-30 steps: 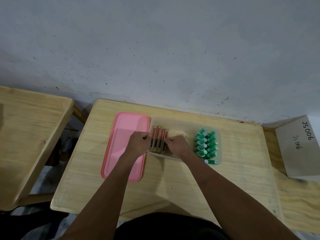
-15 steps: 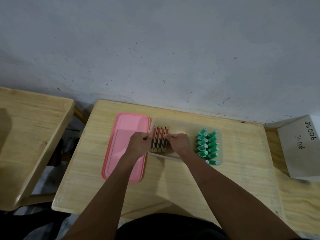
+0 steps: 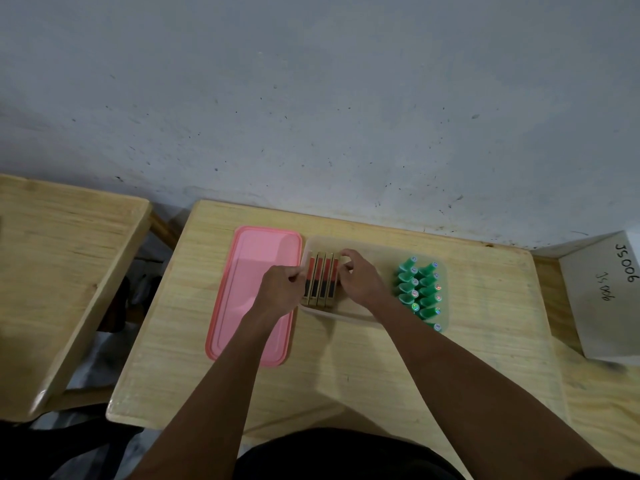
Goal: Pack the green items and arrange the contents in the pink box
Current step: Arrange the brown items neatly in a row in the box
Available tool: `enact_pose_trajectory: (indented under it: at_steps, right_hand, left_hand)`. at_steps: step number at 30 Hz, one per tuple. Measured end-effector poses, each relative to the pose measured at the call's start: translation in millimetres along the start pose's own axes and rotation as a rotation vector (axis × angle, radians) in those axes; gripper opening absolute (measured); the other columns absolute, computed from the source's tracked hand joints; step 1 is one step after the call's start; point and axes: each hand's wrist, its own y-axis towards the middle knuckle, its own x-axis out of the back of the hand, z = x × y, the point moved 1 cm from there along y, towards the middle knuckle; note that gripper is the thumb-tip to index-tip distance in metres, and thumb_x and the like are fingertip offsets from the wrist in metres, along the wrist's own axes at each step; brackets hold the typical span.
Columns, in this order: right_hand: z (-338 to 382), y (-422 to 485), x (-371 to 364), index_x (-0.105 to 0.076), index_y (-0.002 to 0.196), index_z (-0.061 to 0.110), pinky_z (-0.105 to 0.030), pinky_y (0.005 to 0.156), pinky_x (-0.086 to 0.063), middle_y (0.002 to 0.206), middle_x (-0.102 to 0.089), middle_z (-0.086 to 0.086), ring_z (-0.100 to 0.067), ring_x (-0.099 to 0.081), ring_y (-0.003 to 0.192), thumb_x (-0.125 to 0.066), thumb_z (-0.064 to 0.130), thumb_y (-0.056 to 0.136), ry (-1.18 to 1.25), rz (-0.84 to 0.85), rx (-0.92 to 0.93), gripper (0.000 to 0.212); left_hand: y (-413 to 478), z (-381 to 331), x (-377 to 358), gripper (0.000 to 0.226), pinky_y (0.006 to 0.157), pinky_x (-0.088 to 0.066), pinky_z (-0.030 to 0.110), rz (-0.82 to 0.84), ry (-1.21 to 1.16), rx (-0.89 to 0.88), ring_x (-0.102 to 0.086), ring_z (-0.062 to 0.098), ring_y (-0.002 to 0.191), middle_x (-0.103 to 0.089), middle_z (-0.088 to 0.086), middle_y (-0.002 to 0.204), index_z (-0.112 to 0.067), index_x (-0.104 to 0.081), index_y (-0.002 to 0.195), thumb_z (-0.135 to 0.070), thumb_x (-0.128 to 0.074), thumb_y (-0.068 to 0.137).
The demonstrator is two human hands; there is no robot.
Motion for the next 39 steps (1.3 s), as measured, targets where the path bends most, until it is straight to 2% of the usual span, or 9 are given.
enact_pose_trajectory:
  at_steps: [6, 13, 17, 21, 24, 26, 29, 34, 39]
  right_hand:
    - [0.0, 0.3, 4.2, -0.044, 0.136, 0.018, -0.030, 0.071, -0.047, 0.112, -0.066, -0.013, -0.024, -0.062, 0.084, -0.045, 0.020, 0.101, -0.039, 0.047, 0.051, 0.035]
    - [4.2, 2.7, 1.8, -0.046, 0.142, 0.017, -0.024, 0.088, -0.040, 0.132, -0.059, -0.012, -0.027, -0.058, 0.114, -0.043, 0.021, 0.102, -0.162, 0.060, 0.094, 0.040]
    - [2.5, 4.4, 1.5, -0.048, 0.141, 0.019, -0.022, 0.084, -0.039, 0.130, -0.060, -0.012, -0.025, -0.060, 0.111, -0.044, 0.022, 0.102, -0.144, 0.049, 0.075, 0.039]
    - [0.3, 3.1, 2.6, -0.047, 0.142, 0.019, -0.022, 0.084, -0.040, 0.130, -0.061, -0.013, -0.023, -0.061, 0.107, -0.043, 0.024, 0.102, -0.073, 0.025, 0.038, 0.041]
    - [-2.0, -0.7, 7.1, -0.053, 0.135, 0.022, -0.028, 0.085, -0.048, 0.121, -0.067, -0.009, -0.019, -0.063, 0.090, -0.044, 0.022, 0.100, -0.060, -0.088, 0.012, 0.037]
    - [-4.3, -6.6, 15.2, -0.058, 0.129, 0.025, -0.034, 0.084, -0.052, 0.119, -0.067, -0.003, -0.020, -0.065, 0.094, -0.044, 0.022, 0.098, -0.141, -0.228, 0.007, 0.034]
    - [-9.3, -16.1, 26.9, -0.060, 0.125, 0.027, -0.032, 0.079, -0.048, 0.123, -0.062, 0.002, -0.020, -0.064, 0.102, -0.047, 0.024, 0.094, -0.327, -0.357, -0.010, 0.033]
    - [-15.3, -15.6, 24.3, -0.059, 0.118, 0.020, -0.030, 0.071, -0.041, 0.118, -0.059, -0.004, -0.027, -0.063, 0.104, -0.054, 0.027, 0.090, -0.586, -0.163, -0.133, 0.029]
    - [-28.6, -11.3, 14.7, -0.051, 0.121, 0.014, -0.034, 0.069, -0.044, 0.111, -0.063, -0.013, -0.034, -0.064, 0.099, -0.053, 0.014, 0.091, -0.513, -0.147, -0.121, 0.030]
  left_hand:
    - [1.3, 1.6, -1.1, 0.033, 0.040, -0.037, 0.006, -0.006, 0.008, -0.016, -0.050, 0.003, 0.050, -0.071, 0.016, 0.102, -0.004, -0.056, 0.128, -0.015, -0.046, 0.098]
    - [3.6, 3.8, -1.6, 0.034, 0.053, -0.045, 0.012, -0.009, 0.005, -0.008, -0.061, 0.011, 0.060, -0.072, 0.014, 0.102, -0.006, -0.056, 0.129, -0.018, -0.048, 0.098]
    - [3.2, 3.4, -1.6, 0.035, 0.057, -0.044, 0.011, -0.013, -0.003, 0.002, -0.064, 0.011, 0.070, -0.071, 0.013, 0.107, -0.005, -0.055, 0.130, -0.018, -0.048, 0.098]
    - [3.4, 4.0, -1.6, 0.036, 0.054, -0.045, 0.014, -0.007, -0.009, 0.006, -0.058, 0.009, 0.059, -0.071, 0.015, 0.105, -0.006, -0.054, 0.131, -0.018, -0.048, 0.098]
    - [3.3, 5.0, -1.8, 0.036, 0.052, -0.046, 0.012, 0.000, -0.019, 0.013, -0.059, 0.011, 0.060, -0.071, 0.016, 0.102, -0.005, -0.053, 0.132, -0.017, -0.048, 0.098]
    - [2.6, 3.6, -2.1, 0.036, 0.042, -0.040, 0.007, 0.000, -0.017, 0.014, -0.054, 0.007, 0.052, -0.070, 0.017, 0.108, -0.005, -0.052, 0.132, -0.015, -0.048, 0.098]
    - [3.4, 3.3, -1.9, 0.036, 0.042, -0.041, 0.007, -0.007, -0.020, 0.009, -0.051, 0.003, 0.053, -0.068, 0.017, 0.114, -0.005, -0.053, 0.132, -0.015, -0.047, 0.098]
    - [2.8, 3.9, -1.1, 0.036, 0.043, -0.040, 0.008, 0.004, -0.038, 0.018, -0.055, 0.006, 0.054, -0.070, 0.015, 0.107, -0.005, -0.053, 0.132, -0.015, -0.048, 0.098]
    - [-0.5, 0.5, 0.5, 0.035, 0.039, -0.037, 0.006, -0.003, -0.033, -0.009, -0.049, 0.006, 0.049, -0.071, 0.019, 0.098, -0.002, -0.054, 0.130, -0.012, -0.047, 0.098]
